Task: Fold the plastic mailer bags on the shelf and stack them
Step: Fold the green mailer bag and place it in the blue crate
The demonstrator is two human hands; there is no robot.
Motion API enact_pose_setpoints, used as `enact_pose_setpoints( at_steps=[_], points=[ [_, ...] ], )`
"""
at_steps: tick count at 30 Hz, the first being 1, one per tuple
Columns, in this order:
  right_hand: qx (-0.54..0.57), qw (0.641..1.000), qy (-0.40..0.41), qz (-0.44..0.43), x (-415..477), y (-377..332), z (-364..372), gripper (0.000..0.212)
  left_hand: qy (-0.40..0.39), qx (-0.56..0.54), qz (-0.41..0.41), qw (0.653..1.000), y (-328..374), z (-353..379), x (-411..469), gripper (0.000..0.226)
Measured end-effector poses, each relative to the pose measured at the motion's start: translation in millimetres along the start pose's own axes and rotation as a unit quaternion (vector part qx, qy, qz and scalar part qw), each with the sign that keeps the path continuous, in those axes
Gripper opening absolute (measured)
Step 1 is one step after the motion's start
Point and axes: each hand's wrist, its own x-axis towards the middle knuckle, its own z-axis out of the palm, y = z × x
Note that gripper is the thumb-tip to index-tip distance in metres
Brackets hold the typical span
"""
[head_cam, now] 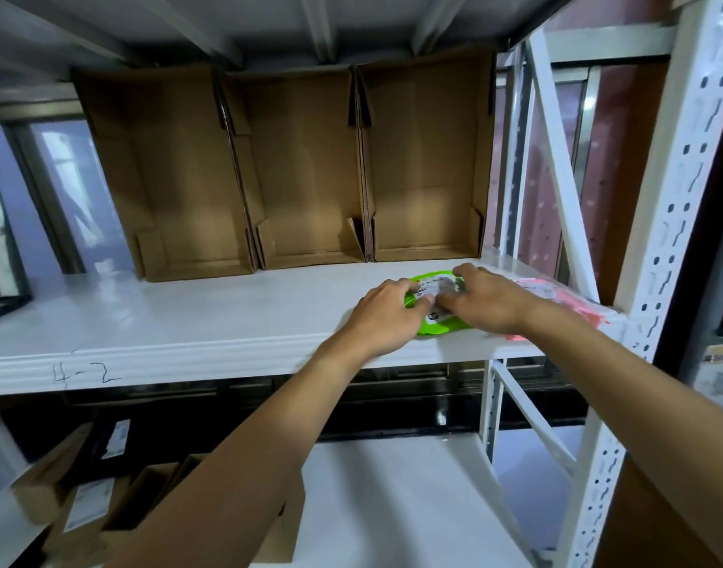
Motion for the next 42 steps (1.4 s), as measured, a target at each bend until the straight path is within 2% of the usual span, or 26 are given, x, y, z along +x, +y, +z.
enact_pose_setpoints(
  at_steps=[11,16,21,23,27,30,35,42],
  points=[
    [0.054,0.994,0.009,-0.093,10,-75,54,0.059,0.016,0.049,-0.093,0.994,-62,-56,-19,0.055],
    [0.072,0.988,0.02,-0.138,9,-102,72,0.05,0.017,0.061,-0.11,0.992,-88,-83,-28,0.057],
    [0.11,0.983,0.037,-0.144,12,-119,79,0.041,0.03,0.066,-0.121,0.99,-107,-96,-33,0.048],
    [0.14,0.978,0.067,-0.138,14,-123,81,0.032,0.036,0.061,-0.119,0.99,-115,-98,-32,0.047],
    [0.161,0.972,0.118,-0.123,23,-133,82,0.031,0.035,0.059,-0.116,0.991,-117,-97,-31,0.049],
    [0.167,0.974,0.084,-0.128,33,-141,82,0.031,0.031,0.076,-0.119,0.99,-114,-90,-27,0.049],
    [0.124,0.983,0.021,-0.135,51,-151,89,0.038,-0.033,0.134,-0.106,0.985,-105,-81,-16,0.054],
    [0.087,0.987,-0.001,-0.135,69,-142,101,0.049,-0.083,0.147,-0.086,0.982,-105,-81,-8,0.06]
  ],
)
